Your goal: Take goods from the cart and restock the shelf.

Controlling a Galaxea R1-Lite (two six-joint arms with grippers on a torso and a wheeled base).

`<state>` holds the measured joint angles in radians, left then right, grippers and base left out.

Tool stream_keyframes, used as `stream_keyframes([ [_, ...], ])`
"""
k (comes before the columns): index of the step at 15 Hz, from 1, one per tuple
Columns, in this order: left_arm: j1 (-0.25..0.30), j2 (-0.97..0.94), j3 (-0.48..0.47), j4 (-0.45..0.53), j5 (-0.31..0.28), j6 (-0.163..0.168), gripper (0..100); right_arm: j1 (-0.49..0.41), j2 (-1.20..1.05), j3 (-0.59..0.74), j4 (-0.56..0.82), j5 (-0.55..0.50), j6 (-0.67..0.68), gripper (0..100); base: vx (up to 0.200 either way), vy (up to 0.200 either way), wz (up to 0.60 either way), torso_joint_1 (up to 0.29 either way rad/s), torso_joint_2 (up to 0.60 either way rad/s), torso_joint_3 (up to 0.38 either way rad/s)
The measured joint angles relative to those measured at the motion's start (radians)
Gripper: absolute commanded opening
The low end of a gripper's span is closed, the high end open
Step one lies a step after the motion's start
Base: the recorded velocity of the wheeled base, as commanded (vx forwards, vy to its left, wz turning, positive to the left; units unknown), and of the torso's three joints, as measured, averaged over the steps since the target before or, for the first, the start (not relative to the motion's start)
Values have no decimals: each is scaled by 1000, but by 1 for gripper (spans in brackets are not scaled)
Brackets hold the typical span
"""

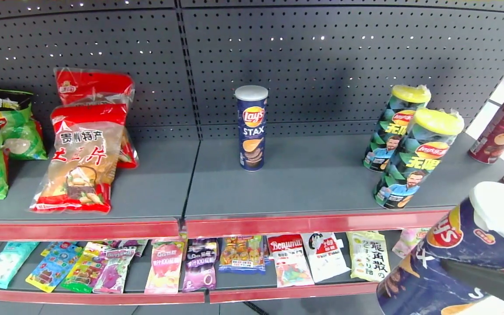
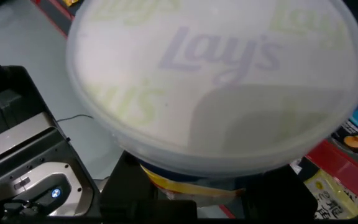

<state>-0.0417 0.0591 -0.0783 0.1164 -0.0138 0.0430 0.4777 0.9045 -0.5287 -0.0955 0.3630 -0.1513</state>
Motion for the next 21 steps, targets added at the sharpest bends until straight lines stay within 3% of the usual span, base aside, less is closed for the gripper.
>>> stream_keyframes([
  [9,1,0,0,0,-1,0,100,14,-6,-2,1,1,-4,0,0,22,0,1,0,0],
  [13,0,0,0,0,0,0,100,60,-1,-4,0,-1,-29,0,200,0,0,-7,6,4],
  [17,0,1,0,0,-5,-1,100,68,11,-4,1,0,-34,0,0,0,0,0,0,0],
  [21,0,1,0,0,-14,-51,100,70,15,-3,1,6,-43,0,0,0,0,0,0,0],
])
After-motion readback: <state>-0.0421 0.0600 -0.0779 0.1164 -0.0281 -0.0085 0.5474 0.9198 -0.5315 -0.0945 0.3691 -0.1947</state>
